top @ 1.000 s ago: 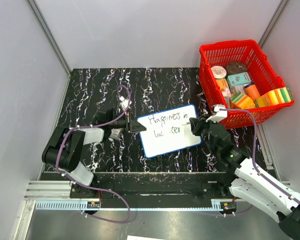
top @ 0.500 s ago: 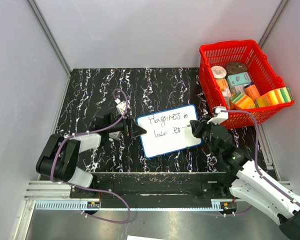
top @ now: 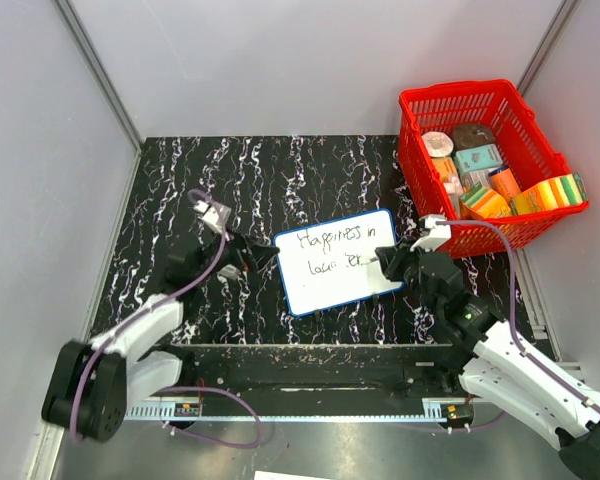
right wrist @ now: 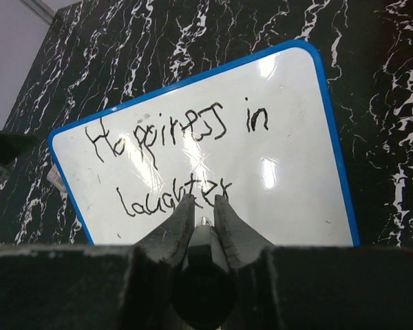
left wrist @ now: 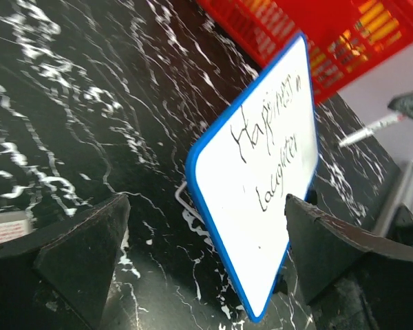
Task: Write a sentence on the whiteboard
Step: Place the whiteboard marker at the center of the board.
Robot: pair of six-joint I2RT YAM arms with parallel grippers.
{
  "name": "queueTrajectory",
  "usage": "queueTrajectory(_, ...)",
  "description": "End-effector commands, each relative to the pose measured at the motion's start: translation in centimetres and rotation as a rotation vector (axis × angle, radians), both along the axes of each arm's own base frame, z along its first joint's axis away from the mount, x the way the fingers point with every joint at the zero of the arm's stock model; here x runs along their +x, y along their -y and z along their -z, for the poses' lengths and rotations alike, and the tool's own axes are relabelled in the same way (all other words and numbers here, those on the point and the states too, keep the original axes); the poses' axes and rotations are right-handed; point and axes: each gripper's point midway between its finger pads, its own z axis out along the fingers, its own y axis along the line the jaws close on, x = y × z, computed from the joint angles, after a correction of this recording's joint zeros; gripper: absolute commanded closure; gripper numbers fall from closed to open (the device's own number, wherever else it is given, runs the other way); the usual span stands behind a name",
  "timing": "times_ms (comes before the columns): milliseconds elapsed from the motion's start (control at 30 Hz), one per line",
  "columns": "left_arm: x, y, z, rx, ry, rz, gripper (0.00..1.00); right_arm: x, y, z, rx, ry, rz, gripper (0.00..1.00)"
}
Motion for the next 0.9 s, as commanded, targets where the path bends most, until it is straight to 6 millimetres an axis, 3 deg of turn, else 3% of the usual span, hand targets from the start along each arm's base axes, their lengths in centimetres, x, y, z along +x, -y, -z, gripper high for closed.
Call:
queueTrajectory(0, 1.5, -3.9, -1.9, 0.013, 0.052, -0.279, 0.01, -0.5, -1.2, -1.0, 0.051, -0.008, -0.062, 1.00)
queueTrajectory(167, 0.2, -6.9, -3.9, 0.033, 0.039, -0.433, 0.01, -1.3, -2.7, -0.3, 0.103, -0.062, -0.129, 1.00)
queueTrajectory(200, -0.2, -7.5, -3.4, 0.051, 0.005, -0.458, 0.01, -1.5, -2.9, 0.0, 0.110, -0.074, -0.136, 1.00)
queueTrajectory(233, -0.5, -7.8, -4.5, 0.039, 0.026, -0.470, 0.01, -1.5, -3.2, 0.6, 0.112, -0.093, -0.145, 1.00)
queueTrajectory(367, -1.3, -8.1, -5.7, 0.026, 0.035, -0.477, 0.01, -2.0, -4.1, 1.2, 0.143, -0.144, -0.180, 1.00)
queueTrajectory(567, -0.9, -7.5, -6.0, -0.010, 0.017, -0.464, 0.01, -3.0, -3.6, 0.9, 0.223, -0.176, -0.156, 1.00)
queueTrajectory(667, -0.5, -7.2, -5.6, -0.014, -0.016, -0.459, 0.01, -4.2, -3.4, 2.2, 0.254, -0.241, -0.150, 1.00)
queueTrajectory(867, -0.2, -6.6, -5.0, -0.011, -0.047, -0.437, 0.01, -7.6, -3.6, 7.1, 0.345, -0.457, -0.164, 1.00)
